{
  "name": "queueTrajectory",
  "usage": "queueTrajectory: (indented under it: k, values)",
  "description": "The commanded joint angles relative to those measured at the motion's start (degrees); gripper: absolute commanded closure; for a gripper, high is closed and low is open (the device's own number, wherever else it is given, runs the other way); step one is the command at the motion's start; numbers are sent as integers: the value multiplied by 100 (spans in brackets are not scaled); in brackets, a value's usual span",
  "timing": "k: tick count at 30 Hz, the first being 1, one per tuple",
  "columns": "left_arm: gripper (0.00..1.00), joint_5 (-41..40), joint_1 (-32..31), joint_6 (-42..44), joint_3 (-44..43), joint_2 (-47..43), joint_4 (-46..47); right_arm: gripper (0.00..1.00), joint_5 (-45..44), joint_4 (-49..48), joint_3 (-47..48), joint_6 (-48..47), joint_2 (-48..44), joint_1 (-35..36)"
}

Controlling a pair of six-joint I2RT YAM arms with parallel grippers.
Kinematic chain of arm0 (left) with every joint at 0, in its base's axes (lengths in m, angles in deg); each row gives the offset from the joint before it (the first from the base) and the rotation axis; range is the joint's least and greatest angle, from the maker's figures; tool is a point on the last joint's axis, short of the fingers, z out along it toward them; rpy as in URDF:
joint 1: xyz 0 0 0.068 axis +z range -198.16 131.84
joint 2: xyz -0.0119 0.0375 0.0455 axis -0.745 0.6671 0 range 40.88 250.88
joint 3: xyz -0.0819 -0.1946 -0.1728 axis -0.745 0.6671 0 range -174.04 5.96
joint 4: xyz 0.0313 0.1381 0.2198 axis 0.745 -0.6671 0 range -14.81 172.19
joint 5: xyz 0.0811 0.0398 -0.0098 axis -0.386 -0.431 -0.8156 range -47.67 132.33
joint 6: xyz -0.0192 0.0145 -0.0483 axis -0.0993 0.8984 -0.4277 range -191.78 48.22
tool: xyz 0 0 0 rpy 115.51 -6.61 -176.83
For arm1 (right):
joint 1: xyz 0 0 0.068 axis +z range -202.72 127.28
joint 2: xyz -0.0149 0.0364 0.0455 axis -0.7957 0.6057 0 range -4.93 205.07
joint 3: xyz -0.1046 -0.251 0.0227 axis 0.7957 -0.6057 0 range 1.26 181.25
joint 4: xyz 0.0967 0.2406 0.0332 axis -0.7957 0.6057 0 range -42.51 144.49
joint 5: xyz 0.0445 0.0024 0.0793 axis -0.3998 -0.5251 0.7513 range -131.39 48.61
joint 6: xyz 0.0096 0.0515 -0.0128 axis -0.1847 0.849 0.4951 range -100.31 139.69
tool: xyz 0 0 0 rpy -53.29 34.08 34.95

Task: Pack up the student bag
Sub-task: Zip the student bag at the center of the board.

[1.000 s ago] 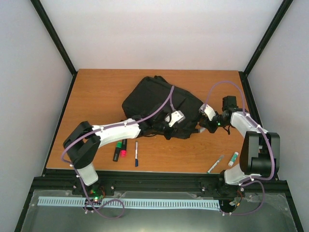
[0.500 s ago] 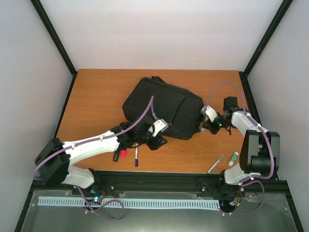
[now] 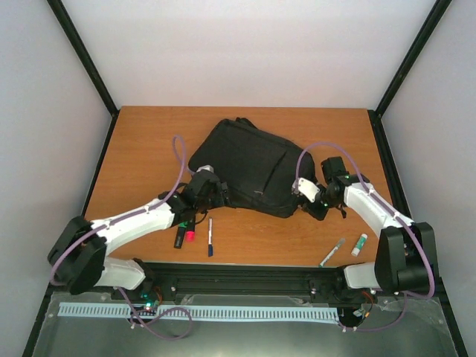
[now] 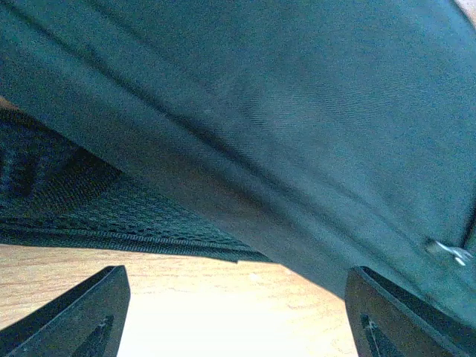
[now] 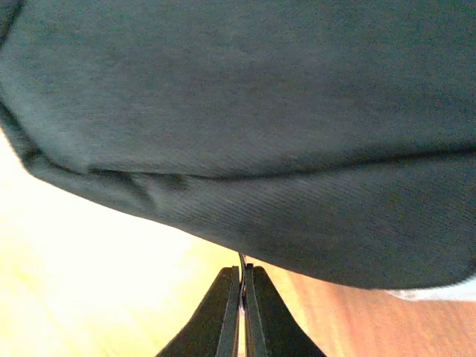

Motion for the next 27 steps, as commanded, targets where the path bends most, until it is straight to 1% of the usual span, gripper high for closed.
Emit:
queueTrajectory:
  k: [1, 4, 7, 10, 12, 14, 16, 19, 21, 23, 25, 27]
  values:
    - [19, 269, 306, -955, 77, 595, 979, 97, -5, 595, 27, 249, -19, 353]
    - [20, 300, 615, -841, -136, 1035, 1378, 97, 133, 628, 55, 444, -42, 585]
    - [20, 211, 1005, -420, -482, 1445, 1686, 97, 219, 486, 70, 694, -31, 997]
    - [22, 570, 1450, 46, -1021, 2082, 1985, 97, 404, 305, 187, 1018, 144, 1418]
    - [23, 863, 1664, 390, -1518, 2477, 1873, 97, 641, 189, 316, 1215, 327, 1633]
    - [26, 907, 1720, 766, -1970, 2624, 1515, 97, 873, 104, 488, 1473, 523, 1677]
    - [27, 953, 1707, 962, -1955, 2405, 1391, 97, 911, 63, 651, 1690, 672, 1678]
    - [29, 907, 1496, 1412, -1507, 1693, 1362, 97, 653, 4, 731, 1902, 642, 1678]
    - [30, 953, 1212, 1928, -1232, 1221, 1299, 97, 496, -12, 708, 1973, 575, 1678]
    - [32, 1223, 832, 2633, -1023, 869, 1266, 97, 469, 26, 693, 2022, 559, 1678]
    - [32, 1543, 479, 3181, -893, 645, 1179, 97, 534, 61, 675, 2042, 570, 1678]
    - [31, 1769, 217, 3537, -776, 535, 1091, 97, 595, 66, 664, 2074, 579, 1678]
